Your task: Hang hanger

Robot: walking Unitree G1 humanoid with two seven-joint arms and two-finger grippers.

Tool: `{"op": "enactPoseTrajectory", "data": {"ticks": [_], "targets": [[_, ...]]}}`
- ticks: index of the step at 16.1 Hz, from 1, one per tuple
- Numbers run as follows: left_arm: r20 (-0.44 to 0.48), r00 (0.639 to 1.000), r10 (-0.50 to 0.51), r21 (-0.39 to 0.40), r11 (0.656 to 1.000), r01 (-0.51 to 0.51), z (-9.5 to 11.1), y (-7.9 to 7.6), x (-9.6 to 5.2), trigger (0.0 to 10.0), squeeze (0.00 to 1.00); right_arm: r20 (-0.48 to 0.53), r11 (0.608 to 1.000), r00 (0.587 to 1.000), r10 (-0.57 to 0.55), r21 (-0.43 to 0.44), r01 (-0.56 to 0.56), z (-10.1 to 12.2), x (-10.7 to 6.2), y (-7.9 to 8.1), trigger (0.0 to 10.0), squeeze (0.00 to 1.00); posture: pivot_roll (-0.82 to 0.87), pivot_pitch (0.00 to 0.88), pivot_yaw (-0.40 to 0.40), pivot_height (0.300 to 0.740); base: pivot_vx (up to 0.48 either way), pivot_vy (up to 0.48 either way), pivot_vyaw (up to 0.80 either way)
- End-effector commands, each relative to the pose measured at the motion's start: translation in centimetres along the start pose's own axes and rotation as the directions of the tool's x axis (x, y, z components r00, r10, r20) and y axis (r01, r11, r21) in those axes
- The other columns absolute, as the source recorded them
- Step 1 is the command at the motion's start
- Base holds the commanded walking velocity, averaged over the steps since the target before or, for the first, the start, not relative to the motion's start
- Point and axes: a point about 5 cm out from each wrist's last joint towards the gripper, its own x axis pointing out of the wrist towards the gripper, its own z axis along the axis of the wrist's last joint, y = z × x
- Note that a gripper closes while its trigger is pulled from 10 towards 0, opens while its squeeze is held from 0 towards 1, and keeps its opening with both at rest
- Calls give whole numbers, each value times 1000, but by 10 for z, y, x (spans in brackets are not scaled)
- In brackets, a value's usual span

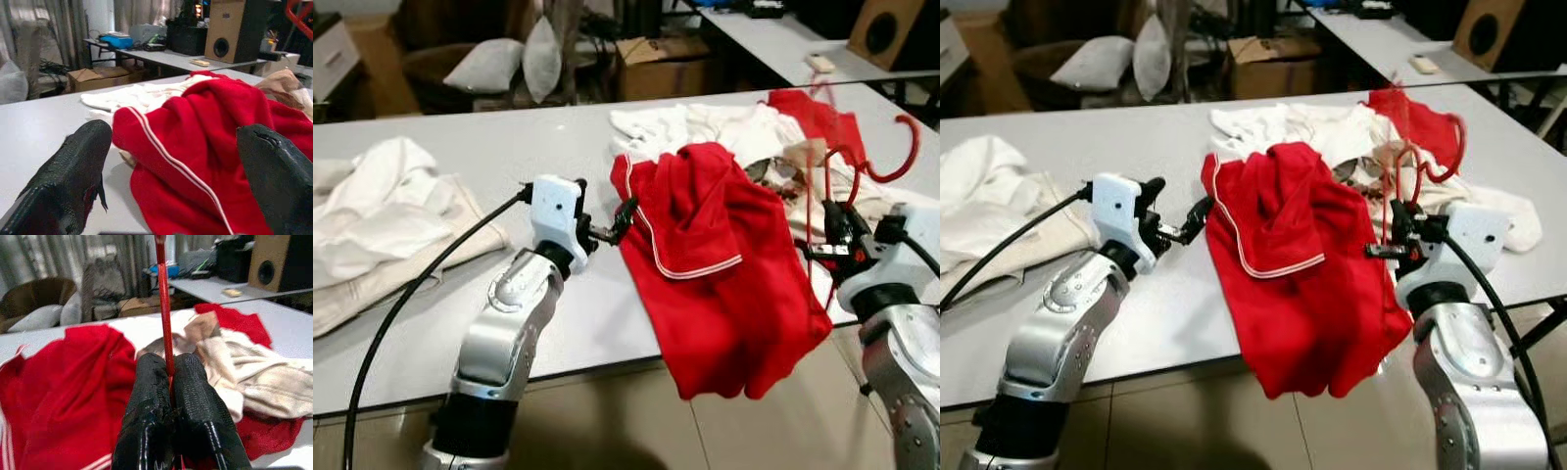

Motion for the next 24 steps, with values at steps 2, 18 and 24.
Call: {"op": "enactPoseTrajectory", "data": {"ticks": [2,18,24], "targets": [[-1,999,35,22,999,-35,-2,5,1,10000,0,-31,1000,1000,-2,-11,2,-6,-1,-3,10000,0,-66,0,20,740,0,0,0],[-32,997,66,80,995,-64,-9,9,-3,10000,0,-58,985,996,64,-157,-72,-12,6,8,10000,0,-62,4,2,740,0,-207,0],[-28,997,69,81,995,-67,-7,12,-8,10000,0,-64,985,986,155,-59,-159,-20,2,18,10000,0,-45,21,-5,740,42,0,0]]}}
